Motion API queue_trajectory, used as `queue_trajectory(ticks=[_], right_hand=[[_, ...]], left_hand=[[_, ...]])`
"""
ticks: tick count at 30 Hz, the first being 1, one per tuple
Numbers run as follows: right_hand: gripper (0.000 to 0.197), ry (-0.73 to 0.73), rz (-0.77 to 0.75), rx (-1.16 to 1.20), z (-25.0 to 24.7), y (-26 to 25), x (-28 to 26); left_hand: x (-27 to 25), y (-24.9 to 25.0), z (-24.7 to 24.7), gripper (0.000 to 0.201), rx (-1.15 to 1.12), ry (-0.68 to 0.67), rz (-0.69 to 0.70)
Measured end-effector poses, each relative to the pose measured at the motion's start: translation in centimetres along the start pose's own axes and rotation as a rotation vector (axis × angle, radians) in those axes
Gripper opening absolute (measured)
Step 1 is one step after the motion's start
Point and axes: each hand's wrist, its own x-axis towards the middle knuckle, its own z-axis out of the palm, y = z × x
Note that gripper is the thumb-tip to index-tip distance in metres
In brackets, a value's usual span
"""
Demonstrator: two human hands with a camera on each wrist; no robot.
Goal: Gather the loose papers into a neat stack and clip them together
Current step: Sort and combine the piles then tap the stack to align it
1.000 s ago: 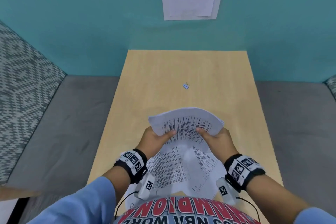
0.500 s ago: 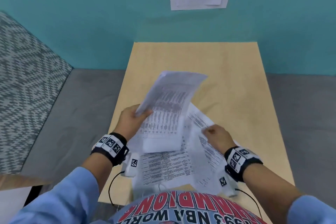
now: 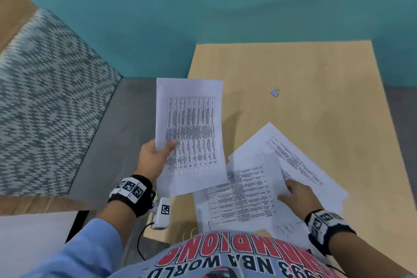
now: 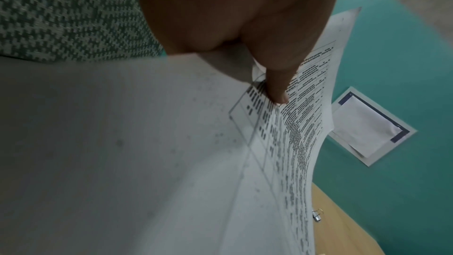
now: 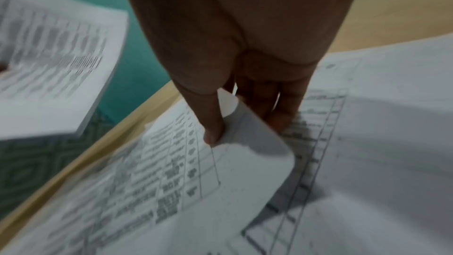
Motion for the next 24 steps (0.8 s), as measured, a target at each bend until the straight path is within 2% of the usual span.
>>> queue_trajectory(ticks=[2, 3, 5, 7, 8, 10, 13, 14, 16, 18, 20, 22, 24], right_hand=[[0.038, 0.045, -0.027, 0.079, -2.2, 0.8, 0.0], [0.039, 0.066, -0.023, 0.107, -3.7, 1.4, 0.1], [0.024, 0.072, -0.04, 0.144, -7.2, 2.5, 0.3], [0.009, 0.067, -0.055, 0.308, -11.0, 3.0, 0.2], [0.018, 0.082, -0.059, 0.428, -12.7, 2.9, 0.0], [0.03, 0.212, -0.1, 0.635, -16.0, 2.2, -0.4], [0.024, 0.462, -0.133, 0.819, -18.5, 1.0, -0.7], [0.022, 0.511, -0.128, 0.844, -18.7, 0.5, -0.8], [0.01, 0.546, -0.145, 0.735, -18.6, 0.0, -0.6], [0.005, 0.429, -0.172, 0.522, -19.0, -0.8, -0.4], [0.008, 0.259, -0.179, 0.332, -19.4, -1.7, -0.1], [0.009, 0.087, -0.172, 0.292, -19.7, -2.6, 0.5], [0.012, -0.035, -0.179, 0.284, -19.8, -3.7, 1.0]], left_hand=[[0.3, -0.1, -0.1, 0.018, 0.006, -0.02, 0.002], [0.4, -0.2, 0.0, 0.017, 0.007, -0.028, 0.003], [0.6, -0.4, 0.1, 0.021, -0.003, -0.041, 0.011], [0.5, -0.3, 0.3, 0.024, -0.011, -0.049, 0.033], [0.6, -0.3, 0.4, 0.024, -0.012, -0.052, 0.04], [0.5, -0.2, 0.7, 0.021, -0.026, -0.051, 0.039], [0.0, -0.1, 1.1, 0.018, -0.048, -0.044, 0.037], [-0.2, -0.1, 1.2, 0.021, -0.063, -0.041, 0.027], [-0.6, -0.2, 1.3, 0.026, -0.079, -0.038, 0.006], [-1.0, -0.4, 1.3, 0.025, -0.075, -0.039, -0.001], [-1.6, -0.3, 1.2, 0.023, -0.051, -0.033, 0.0], [-2.2, -0.4, 1.1, 0.021, -0.04, -0.024, -0.006], [-2.8, -0.9, 0.9, 0.029, -0.043, -0.012, -0.01]])
